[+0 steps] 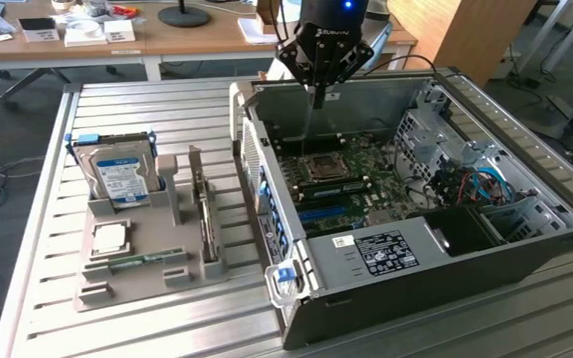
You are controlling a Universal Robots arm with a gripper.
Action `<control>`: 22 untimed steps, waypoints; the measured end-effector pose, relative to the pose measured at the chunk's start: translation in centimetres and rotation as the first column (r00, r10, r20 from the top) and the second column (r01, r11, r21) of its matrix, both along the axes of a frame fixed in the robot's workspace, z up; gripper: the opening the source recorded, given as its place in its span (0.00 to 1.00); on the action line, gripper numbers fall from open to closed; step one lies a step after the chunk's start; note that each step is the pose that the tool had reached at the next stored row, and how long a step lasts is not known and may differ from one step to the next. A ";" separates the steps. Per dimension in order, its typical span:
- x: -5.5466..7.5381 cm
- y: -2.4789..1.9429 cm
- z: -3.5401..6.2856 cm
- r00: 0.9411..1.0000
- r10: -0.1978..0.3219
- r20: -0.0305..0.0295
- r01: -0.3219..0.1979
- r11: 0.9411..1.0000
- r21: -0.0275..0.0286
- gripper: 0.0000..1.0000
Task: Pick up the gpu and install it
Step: 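Reach for the gpu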
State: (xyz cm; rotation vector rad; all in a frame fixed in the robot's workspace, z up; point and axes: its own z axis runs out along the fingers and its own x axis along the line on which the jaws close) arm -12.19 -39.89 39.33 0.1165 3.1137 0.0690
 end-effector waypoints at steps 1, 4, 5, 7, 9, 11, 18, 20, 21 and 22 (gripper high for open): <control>0.0 0.00 0.00 1.000 0.000 0.000 0.000 1.000 0.000 0.11; -0.3 0.00 0.00 1.000 0.000 0.000 0.000 1.000 0.000 0.11; -0.4 0.00 0.01 1.000 0.000 0.000 0.000 1.000 0.000 0.11; -0.8 0.00 0.00 1.000 0.000 0.000 0.000 1.000 0.000 0.11; -1.2 0.00 0.00 1.000 0.000 0.000 0.000 1.000 0.000 0.11; -1.5 0.00 0.00 1.000 0.000 0.000 0.000 1.000 0.000 0.11; -2.8 0.00 0.00 1.000 0.000 0.001 0.000 1.000 0.000 0.11; -3.2 0.00 0.00 1.000 0.000 0.001 0.000 1.000 0.000 0.11; -3.4 0.00 0.00 1.000 0.000 0.001 0.000 1.000 0.000 0.11; -3.6 0.00 0.00 1.000 0.000 0.001 0.000 1.000 0.000 0.11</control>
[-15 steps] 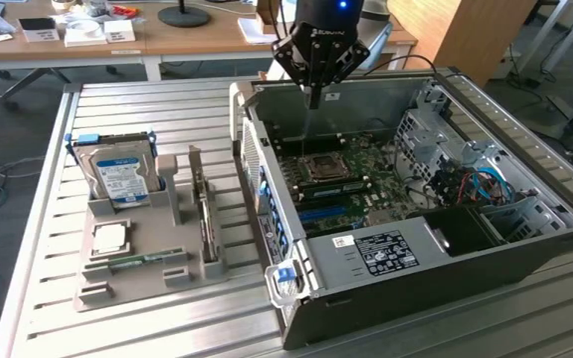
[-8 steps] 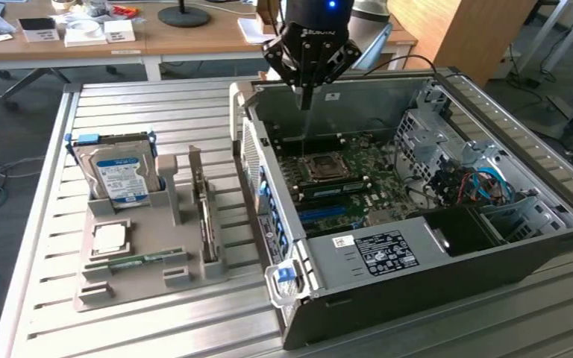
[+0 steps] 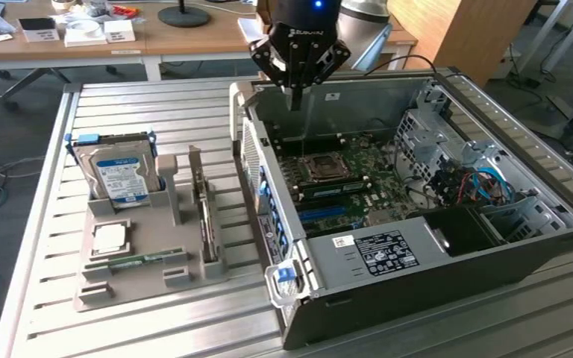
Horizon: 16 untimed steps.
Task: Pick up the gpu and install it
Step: 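Reach for the gpu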
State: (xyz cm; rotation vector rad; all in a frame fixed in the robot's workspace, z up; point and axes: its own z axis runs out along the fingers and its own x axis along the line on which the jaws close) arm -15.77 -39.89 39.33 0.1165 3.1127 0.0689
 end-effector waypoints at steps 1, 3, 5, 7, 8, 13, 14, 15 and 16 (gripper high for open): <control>-0.2 0.00 0.00 1.000 0.000 0.000 0.000 1.000 0.000 0.11; -0.6 0.00 0.00 1.000 0.000 0.000 0.000 1.000 0.000 0.11; -1.0 0.00 0.00 1.000 0.000 0.001 0.000 1.000 0.000 0.11; -1.4 0.00 0.00 1.000 0.000 0.001 0.000 1.000 0.000 0.11; -1.6 0.00 0.00 1.000 0.000 0.002 0.000 1.000 0.000 0.11; -2.7 0.00 0.00 1.000 0.000 0.003 0.000 1.000 0.000 0.11; -2.9 0.00 0.00 1.000 0.000 0.004 0.000 1.000 0.000 0.11; -3.1 0.00 0.00 1.000 0.000 0.004 0.000 1.000 0.000 0.11; -3.4 0.00 0.00 1.000 0.000 0.005 0.000 1.000 0.000 0.11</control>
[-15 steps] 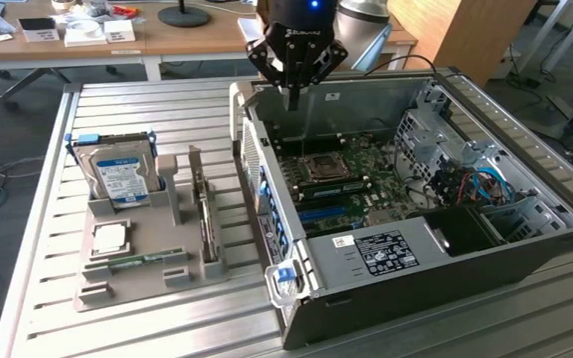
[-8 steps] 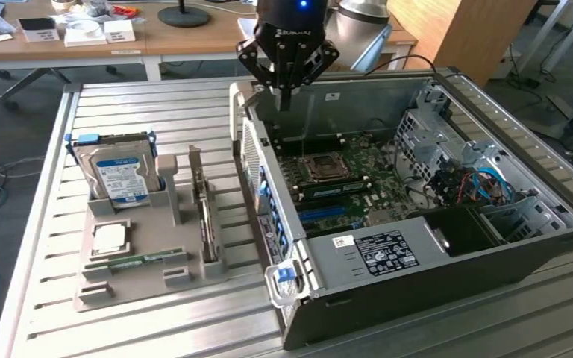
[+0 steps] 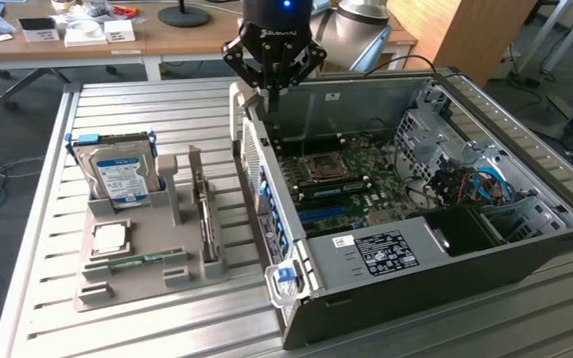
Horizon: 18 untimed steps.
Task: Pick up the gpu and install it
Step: 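Reach for the gpu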
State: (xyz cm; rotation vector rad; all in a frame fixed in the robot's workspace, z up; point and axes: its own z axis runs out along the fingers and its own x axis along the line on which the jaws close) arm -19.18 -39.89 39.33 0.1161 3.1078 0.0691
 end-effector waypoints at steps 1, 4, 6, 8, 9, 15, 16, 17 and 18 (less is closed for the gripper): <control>-0.3 0.00 0.00 1.000 0.000 0.001 0.000 1.000 0.000 0.11; -0.9 0.00 0.00 1.000 0.000 0.002 0.000 1.000 0.000 0.11; -1.2 0.00 0.00 1.000 0.000 0.003 0.000 1.000 0.000 0.11; -1.6 0.00 0.00 1.000 0.000 0.004 0.000 1.000 0.000 0.11; -1.8 0.00 0.00 1.000 0.000 0.004 0.000 1.000 0.000 0.11; -3.1 0.00 0.00 1.000 0.000 0.006 0.000 1.000 0.000 0.11; -3.3 0.00 0.00 1.000 0.000 0.007 0.000 1.000 0.000 0.11; -3.6 0.00 0.00 1.000 0.000 0.007 0.000 1.000 0.000 0.11; -3.8 0.00 0.00 1.000 0.000 0.007 0.000 1.000 0.000 0.11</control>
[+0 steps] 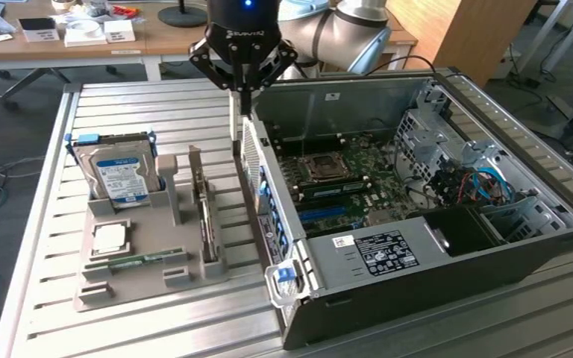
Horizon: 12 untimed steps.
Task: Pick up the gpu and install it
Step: 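Reach for the gpu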
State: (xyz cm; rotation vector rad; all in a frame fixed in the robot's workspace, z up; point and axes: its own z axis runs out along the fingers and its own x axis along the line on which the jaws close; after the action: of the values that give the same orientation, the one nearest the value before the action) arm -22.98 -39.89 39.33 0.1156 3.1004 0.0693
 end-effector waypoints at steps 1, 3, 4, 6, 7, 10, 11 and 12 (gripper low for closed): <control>-0.2 0.00 0.00 1.000 0.000 0.000 0.000 1.000 0.000 0.11; -0.7 0.00 0.00 1.000 0.000 0.001 0.000 1.000 0.000 0.11; -0.9 0.00 -0.01 1.000 0.000 0.001 0.000 1.000 0.000 0.11; -1.3 0.00 -0.01 1.000 0.000 0.001 0.000 1.000 0.000 0.11; -1.5 0.00 -0.01 1.000 0.000 0.001 0.000 1.000 0.000 0.11; -2.1 0.00 -0.02 1.000 0.000 0.001 0.000 1.000 0.000 0.11; -2.4 0.00 -0.02 1.000 0.000 0.001 0.000 1.000 0.000 0.11; -2.7 0.00 -0.02 1.000 0.000 0.001 0.000 1.000 0.000 0.11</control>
State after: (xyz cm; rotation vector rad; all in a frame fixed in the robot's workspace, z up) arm -25.64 -39.89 39.30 0.1158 3.0997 0.0693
